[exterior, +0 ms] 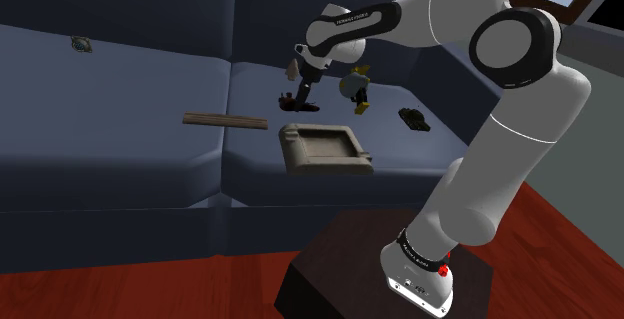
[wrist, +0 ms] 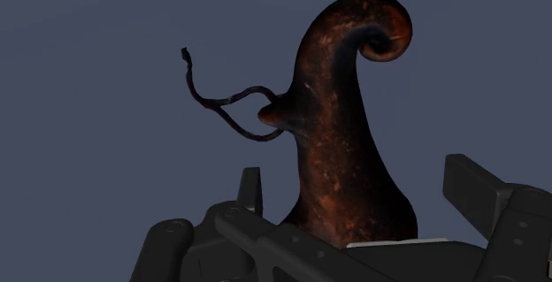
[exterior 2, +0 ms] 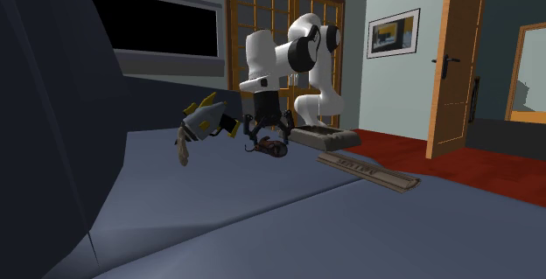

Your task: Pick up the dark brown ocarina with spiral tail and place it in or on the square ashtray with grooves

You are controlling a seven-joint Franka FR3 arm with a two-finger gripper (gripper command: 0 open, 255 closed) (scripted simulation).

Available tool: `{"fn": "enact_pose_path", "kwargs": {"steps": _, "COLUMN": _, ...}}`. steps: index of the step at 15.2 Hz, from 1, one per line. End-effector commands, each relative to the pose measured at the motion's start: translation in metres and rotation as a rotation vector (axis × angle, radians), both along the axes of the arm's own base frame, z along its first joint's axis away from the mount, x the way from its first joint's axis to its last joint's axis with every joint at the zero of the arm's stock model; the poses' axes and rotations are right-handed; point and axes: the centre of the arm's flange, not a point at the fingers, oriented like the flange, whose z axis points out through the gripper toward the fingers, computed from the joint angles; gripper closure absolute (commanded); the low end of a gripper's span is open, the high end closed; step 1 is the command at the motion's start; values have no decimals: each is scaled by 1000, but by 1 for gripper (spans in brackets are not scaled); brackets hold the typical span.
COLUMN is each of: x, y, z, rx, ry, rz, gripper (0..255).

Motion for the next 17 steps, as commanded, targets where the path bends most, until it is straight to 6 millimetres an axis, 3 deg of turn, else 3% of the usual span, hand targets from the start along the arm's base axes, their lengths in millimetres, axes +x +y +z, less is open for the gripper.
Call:
{"fn": "enact_pose_path", "kwargs": {"steps": 1, "x": 0, "y": 0, "z": 0, "rx": 0, "ry": 0, "rz": 0, "gripper": 0}}
{"fn": "enact_pose_path", "kwargs": {"steps": 2, "x": 0, "y": 0, "z": 0, "rx": 0, "ry": 0, "rz": 0, "gripper": 255}}
{"fn": "enact_pose_path", "kwargs": {"steps": 11, "x": 0, "y": 0, "z": 0, "rx": 0, "ry": 0, "rz": 0, "gripper": 255}}
{"fn": "enact_pose_path", "kwargs": {"steps": 17, "x": 0, "y": 0, "z": 32, "rx": 0, "ry": 0, "rz": 0, "gripper": 255}}
